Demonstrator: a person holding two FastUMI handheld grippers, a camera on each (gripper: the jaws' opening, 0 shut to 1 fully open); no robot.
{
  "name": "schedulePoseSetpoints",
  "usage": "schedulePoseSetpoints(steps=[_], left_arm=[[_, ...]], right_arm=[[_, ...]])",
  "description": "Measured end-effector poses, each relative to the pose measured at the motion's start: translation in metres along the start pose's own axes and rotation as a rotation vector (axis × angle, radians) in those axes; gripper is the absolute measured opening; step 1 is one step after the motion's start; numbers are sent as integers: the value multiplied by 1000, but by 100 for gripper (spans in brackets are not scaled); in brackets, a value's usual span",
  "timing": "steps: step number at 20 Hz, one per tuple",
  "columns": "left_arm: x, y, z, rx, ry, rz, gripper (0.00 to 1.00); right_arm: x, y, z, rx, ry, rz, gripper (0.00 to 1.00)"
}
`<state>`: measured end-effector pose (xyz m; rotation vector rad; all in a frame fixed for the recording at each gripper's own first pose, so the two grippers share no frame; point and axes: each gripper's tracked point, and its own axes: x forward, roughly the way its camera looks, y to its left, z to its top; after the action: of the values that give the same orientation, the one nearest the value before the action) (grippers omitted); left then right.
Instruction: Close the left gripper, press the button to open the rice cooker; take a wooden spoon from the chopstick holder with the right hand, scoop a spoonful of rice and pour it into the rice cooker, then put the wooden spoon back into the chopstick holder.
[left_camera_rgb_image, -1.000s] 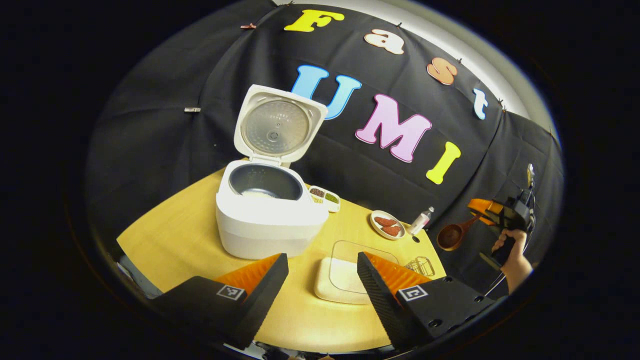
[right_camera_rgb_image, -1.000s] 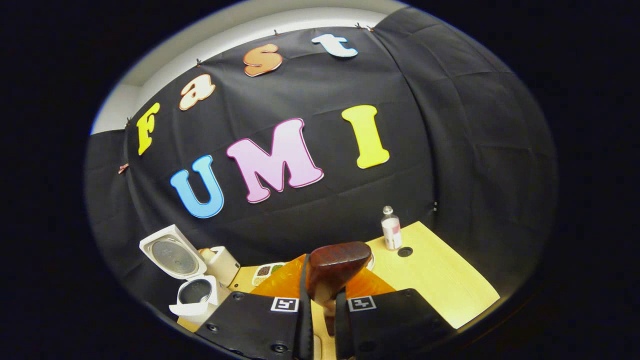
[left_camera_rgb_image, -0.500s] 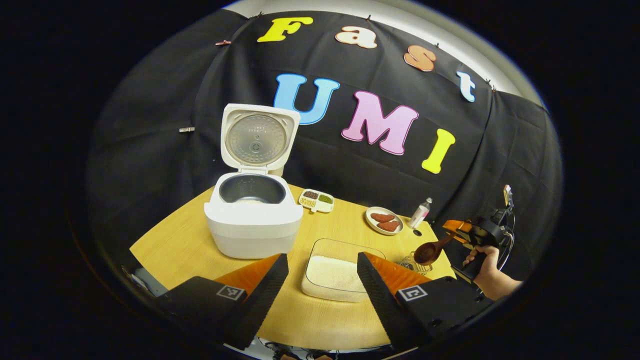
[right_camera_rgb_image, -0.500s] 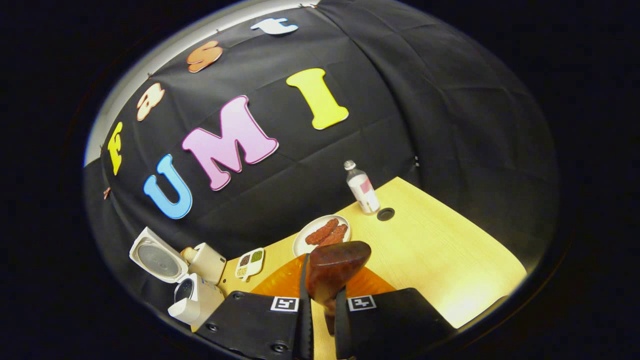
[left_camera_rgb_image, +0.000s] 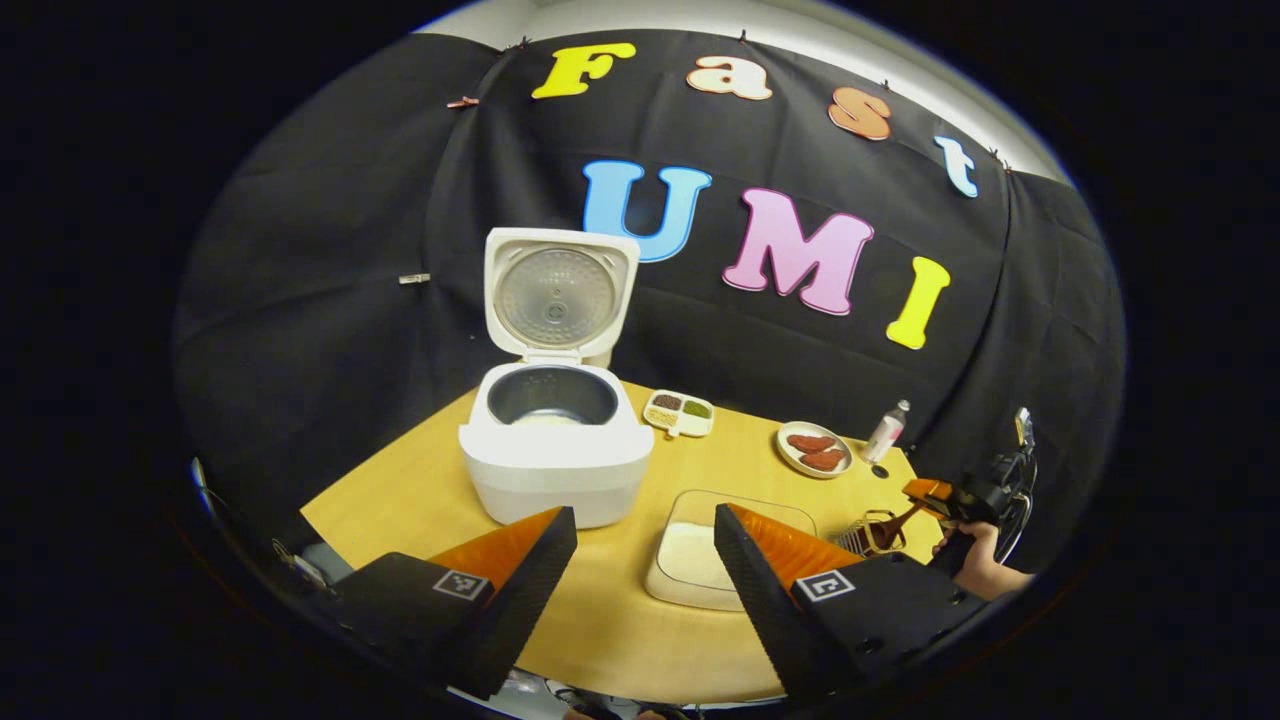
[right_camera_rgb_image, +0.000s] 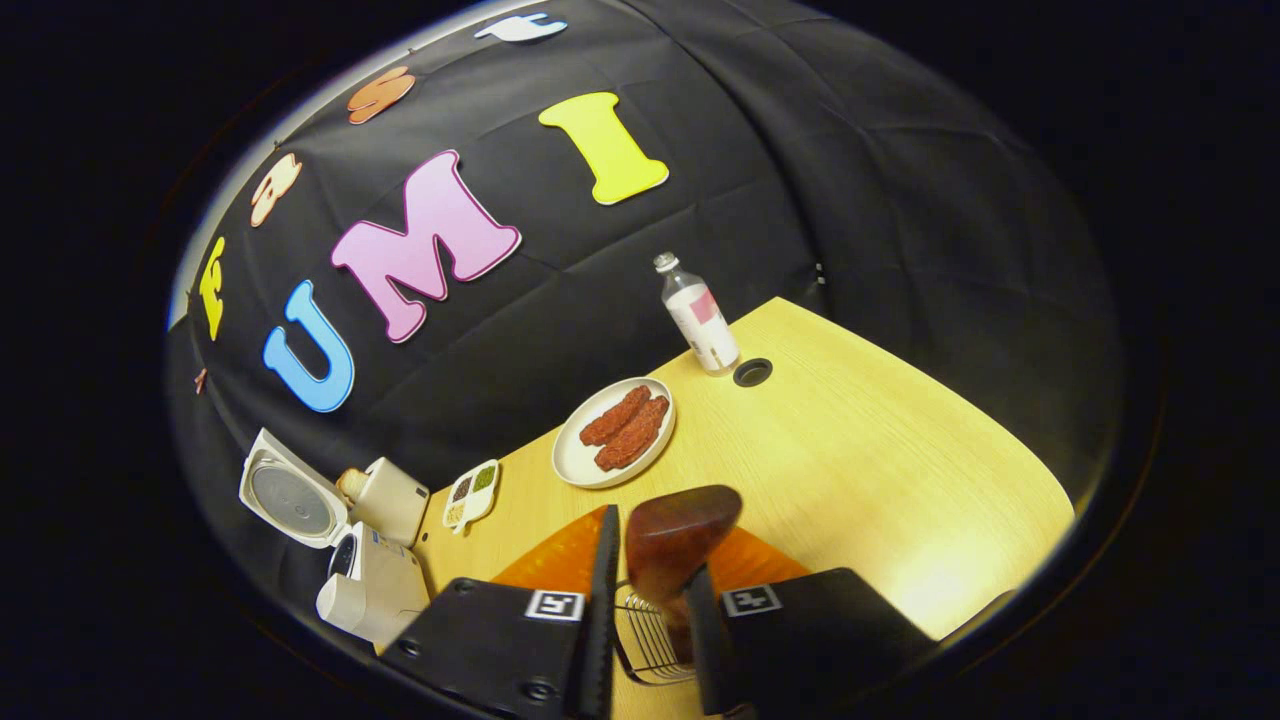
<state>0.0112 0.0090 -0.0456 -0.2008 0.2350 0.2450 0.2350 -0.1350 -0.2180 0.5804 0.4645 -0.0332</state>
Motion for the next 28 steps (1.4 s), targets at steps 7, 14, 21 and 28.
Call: schedulePoseSetpoints(steps=[7, 14, 21, 28], left_arm=[[36, 52, 114, 13, -187, 79, 96], [92, 67, 244, 40, -352, 35, 96], [178, 90, 343, 122, -479, 36, 95], [290, 101, 354, 166, -402, 47, 95]], right_arm=[[-39, -13, 21, -122, -87, -88, 98], [-136, -28, 44, -308, -204, -196, 98], [-196, 11, 37, -393, -271, -242, 98], [-234, 82, 7, -511, -275, -199, 99]])
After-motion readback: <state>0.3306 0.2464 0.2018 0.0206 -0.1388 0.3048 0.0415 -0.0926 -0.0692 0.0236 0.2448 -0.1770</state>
